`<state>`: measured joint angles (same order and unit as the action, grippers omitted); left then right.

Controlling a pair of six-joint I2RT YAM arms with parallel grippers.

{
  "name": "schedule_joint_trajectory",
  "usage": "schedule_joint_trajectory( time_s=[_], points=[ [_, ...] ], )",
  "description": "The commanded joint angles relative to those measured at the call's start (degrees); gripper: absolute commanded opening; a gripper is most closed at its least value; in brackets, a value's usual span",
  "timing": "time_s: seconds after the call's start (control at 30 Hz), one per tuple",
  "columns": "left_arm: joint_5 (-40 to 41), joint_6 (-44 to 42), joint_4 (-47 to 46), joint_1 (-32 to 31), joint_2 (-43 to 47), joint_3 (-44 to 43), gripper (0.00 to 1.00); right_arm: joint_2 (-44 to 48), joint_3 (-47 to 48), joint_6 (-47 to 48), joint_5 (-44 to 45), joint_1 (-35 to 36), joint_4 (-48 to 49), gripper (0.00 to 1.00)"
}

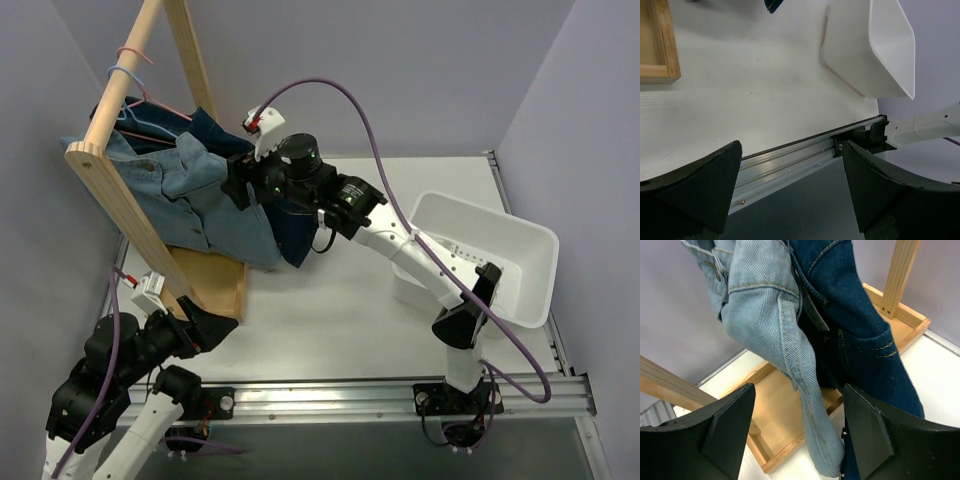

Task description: Remove the skirt from the hanger

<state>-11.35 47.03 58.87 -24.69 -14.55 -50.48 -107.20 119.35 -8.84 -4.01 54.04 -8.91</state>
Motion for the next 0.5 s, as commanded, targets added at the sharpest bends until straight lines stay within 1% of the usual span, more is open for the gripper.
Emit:
schedule_joint_trajectory(
  time_s=[0.0,0.13,0.17,0.27,0.43,0.47],
  points=[
    [-1.7,-0.8,-3.1,0.3,0.2,0.2,0.90,-2.0,2.2,2.7,-2.2,0.3,0.8,0.66],
    [-2.0,-0.7,-2.6,0.3,0.4,0.4,0.90,-3.2,2.0,4.6,-2.7,0.1,2.0,0.65],
    [-2.4,-0.5,-2.6,0.3,0.7,0.7,0.90,-3.4,2.1,4.9,-2.8,-0.1,2.2,0.61],
    [-2.4,-0.4,-2.6,0.3,1.3,1.1,0.90,-3.9,2.3,5.5,-4.1,-0.5,3.5,0.56],
    [-3.3,-0.1,-3.1,0.3,1.4,1.9,0.90,-4.9,4.0,5.6,-6.4,-0.8,4.5,0.52],
    [-3.4,0.0,-3.4,0.3,1.4,2.0,0.90,-5.0,4.4,5.8,-6.5,-0.8,4.6,0.50]
  ],
)
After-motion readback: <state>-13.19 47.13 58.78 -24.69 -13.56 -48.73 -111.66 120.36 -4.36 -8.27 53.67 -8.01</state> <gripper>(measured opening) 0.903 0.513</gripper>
